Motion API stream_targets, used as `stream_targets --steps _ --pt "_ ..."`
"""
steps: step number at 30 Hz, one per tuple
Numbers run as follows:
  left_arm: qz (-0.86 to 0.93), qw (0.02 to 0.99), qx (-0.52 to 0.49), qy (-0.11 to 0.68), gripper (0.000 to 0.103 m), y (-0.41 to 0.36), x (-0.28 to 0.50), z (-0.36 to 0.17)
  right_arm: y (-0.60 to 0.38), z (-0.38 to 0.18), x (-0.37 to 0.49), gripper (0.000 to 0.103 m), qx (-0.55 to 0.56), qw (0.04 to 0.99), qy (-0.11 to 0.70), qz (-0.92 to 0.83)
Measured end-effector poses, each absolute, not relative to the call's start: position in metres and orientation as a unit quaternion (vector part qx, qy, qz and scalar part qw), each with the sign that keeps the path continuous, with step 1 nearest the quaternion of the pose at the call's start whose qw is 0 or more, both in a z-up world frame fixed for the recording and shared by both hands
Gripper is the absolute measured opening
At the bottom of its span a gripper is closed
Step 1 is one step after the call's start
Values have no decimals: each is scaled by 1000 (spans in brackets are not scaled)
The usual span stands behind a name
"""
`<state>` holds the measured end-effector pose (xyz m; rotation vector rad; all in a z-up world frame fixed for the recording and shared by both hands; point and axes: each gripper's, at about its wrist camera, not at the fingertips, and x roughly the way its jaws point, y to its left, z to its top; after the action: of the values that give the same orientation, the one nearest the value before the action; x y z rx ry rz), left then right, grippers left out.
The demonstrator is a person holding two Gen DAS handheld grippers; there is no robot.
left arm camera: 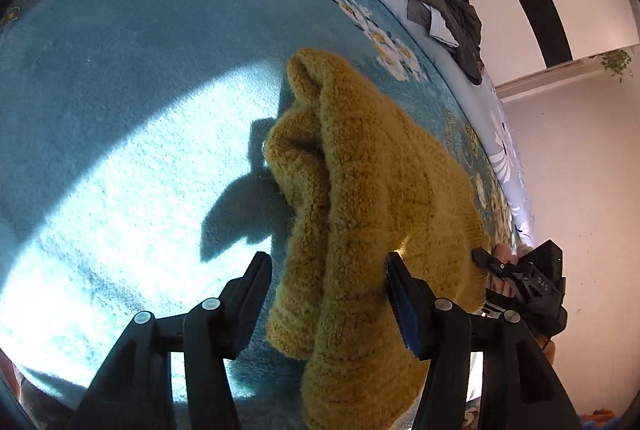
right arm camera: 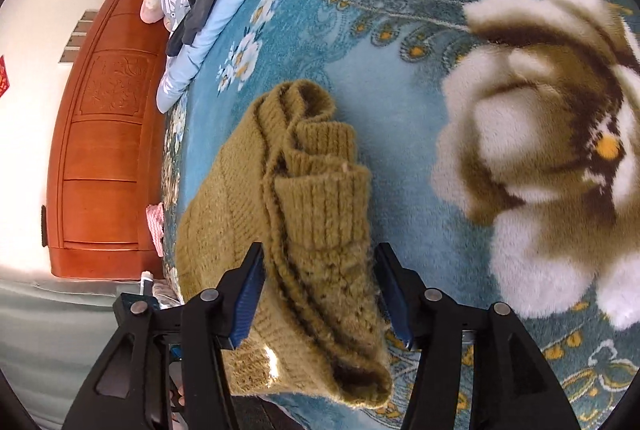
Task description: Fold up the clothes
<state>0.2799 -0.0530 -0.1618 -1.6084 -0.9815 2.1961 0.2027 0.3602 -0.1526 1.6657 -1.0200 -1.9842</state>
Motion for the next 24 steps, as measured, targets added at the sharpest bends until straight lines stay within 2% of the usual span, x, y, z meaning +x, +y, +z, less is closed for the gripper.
stream_targets --steps 5,11,15,16,20,24 --pt "728 140 -577 -343 62 -47 301 -157 372 -141 224 57 592 165 -342 -711" --pt "672 141 -618 -384 63 -28 323 -179 400 -148 267 59 589 130 -383 -699" --pt "690 146 -611 -361 61 -20 328 -163 399 -157 285 59 588 129 -404 -689" --pt "694 150 -606 -358 58 -18 328 -158 397 -158 287 59 587 133 -408 -687" --pt "717 151 -595 -329 26 -11 327 -136 382 -154 290 59 578 167 -414 -683" --pt "726 170 -576 -334 20 -7 316 -110 368 -147 295 59 562 203 -427 -678"
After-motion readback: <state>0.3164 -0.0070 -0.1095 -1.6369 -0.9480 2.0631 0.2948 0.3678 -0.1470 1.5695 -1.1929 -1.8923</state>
